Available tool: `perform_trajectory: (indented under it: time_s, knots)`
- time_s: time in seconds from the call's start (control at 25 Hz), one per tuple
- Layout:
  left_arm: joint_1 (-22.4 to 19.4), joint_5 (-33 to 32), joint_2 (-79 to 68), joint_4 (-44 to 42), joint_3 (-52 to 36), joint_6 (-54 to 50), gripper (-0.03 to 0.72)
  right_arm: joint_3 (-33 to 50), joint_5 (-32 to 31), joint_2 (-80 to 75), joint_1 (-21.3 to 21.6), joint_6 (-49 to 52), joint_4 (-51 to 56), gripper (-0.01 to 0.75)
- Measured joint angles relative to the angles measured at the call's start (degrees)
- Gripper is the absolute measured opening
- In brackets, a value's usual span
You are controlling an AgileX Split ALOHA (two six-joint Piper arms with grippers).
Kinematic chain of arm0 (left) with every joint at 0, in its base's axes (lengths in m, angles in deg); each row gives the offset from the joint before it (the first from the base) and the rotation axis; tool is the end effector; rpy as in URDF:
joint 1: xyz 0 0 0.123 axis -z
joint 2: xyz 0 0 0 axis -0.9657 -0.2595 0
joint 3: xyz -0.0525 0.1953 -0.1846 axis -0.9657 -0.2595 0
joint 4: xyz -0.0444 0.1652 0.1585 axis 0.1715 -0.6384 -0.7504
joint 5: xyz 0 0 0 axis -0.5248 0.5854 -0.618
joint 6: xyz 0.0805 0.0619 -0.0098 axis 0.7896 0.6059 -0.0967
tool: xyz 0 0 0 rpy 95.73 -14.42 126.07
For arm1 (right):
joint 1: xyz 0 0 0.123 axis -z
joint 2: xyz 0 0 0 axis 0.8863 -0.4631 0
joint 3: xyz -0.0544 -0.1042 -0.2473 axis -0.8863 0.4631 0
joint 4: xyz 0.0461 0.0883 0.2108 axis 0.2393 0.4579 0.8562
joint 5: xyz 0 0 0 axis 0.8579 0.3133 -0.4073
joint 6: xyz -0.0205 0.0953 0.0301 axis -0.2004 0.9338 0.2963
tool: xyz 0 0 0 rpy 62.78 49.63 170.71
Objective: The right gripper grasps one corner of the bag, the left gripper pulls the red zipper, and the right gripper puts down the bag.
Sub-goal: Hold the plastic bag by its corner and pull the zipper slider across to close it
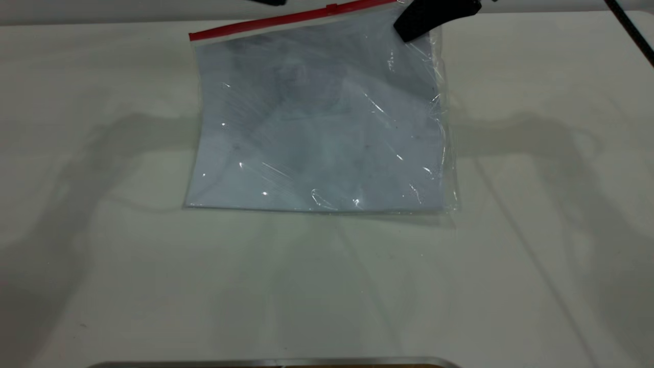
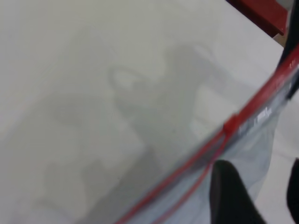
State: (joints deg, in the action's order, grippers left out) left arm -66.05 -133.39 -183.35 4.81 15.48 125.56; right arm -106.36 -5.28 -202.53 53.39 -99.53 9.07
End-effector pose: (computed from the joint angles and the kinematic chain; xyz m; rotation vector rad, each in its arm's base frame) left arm 0.4306 -0.1476 0.1224 0.9611 2.1025 -0.9865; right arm 0.4059 0.1395 0.1176 -1.2199 2.1683 0.9155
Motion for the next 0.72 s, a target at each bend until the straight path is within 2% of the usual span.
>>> perform_trajectory:
  time_s: [0.16, 0.36, 0.72]
  knots:
    - [1.5, 0.1, -0.3, 0.0, 2.3, -0.3, 0.448, 0.0, -1.8, 0.0, -1.3, -0.2, 0.2, 0.035]
    - [2.6, 0.1, -1.0, 0.0, 2.8, -0.7, 0.448, 0.0, -2.0, 0.0, -3.5, -1.6, 0.7, 0.035]
    - [2.8, -1.7, -1.6, -4.9, 2.8, -3.7, 0.445, 0.0, -2.2, 0.0, -3.7, -2.0, 0.7, 0.035]
